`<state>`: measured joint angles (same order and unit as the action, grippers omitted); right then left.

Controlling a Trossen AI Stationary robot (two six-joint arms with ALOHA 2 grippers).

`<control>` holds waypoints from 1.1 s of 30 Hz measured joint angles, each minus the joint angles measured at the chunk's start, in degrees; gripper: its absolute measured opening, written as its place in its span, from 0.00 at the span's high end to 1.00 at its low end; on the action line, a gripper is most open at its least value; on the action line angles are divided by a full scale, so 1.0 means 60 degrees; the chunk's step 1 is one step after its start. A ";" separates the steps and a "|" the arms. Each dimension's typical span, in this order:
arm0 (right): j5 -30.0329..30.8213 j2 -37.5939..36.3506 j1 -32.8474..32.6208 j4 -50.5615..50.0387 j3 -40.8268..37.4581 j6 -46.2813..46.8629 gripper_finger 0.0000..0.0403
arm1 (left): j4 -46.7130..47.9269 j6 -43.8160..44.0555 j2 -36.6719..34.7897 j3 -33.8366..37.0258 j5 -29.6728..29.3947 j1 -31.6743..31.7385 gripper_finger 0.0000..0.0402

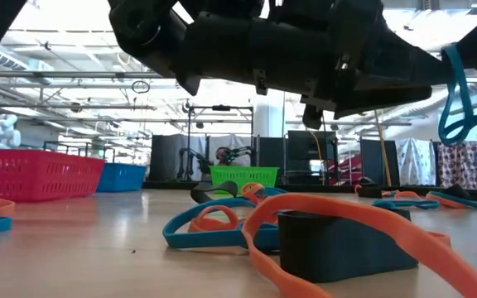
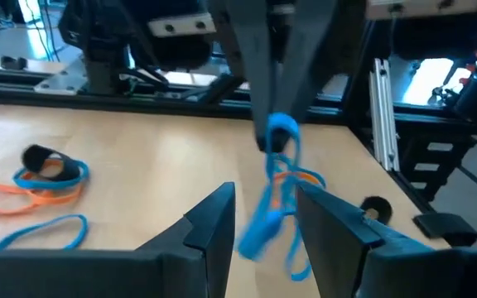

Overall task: Sort rubber bands into baskets
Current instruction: Put the blue rubber band into the blue bin

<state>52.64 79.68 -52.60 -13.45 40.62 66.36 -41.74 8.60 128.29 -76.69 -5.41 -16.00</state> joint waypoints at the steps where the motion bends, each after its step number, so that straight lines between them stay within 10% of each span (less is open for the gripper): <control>1: 0.0004 0.0000 0.0026 0.0000 0.0000 -0.0004 1.00 | 0.0003 0.0005 0.0000 0.0000 0.0073 0.0031 0.66; 17: 0.0004 0.0000 0.0466 0.0495 0.0000 -0.0753 1.00 | 0.0020 0.0023 0.0000 0.0000 0.0310 0.0180 0.68; 24: -0.0180 -0.0004 0.0459 0.0491 0.0000 -0.0753 1.00 | 0.0050 -0.0236 0.0000 0.0000 0.0309 0.0173 0.96; 33: -0.1279 -0.0007 0.0353 0.0190 0.0000 -0.0397 1.00 | 0.0063 -0.0312 0.0000 0.0000 0.0320 0.0169 0.99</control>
<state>44.97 79.64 -50.48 -12.31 40.62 63.98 -41.36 6.73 128.29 -76.69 -3.49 -14.98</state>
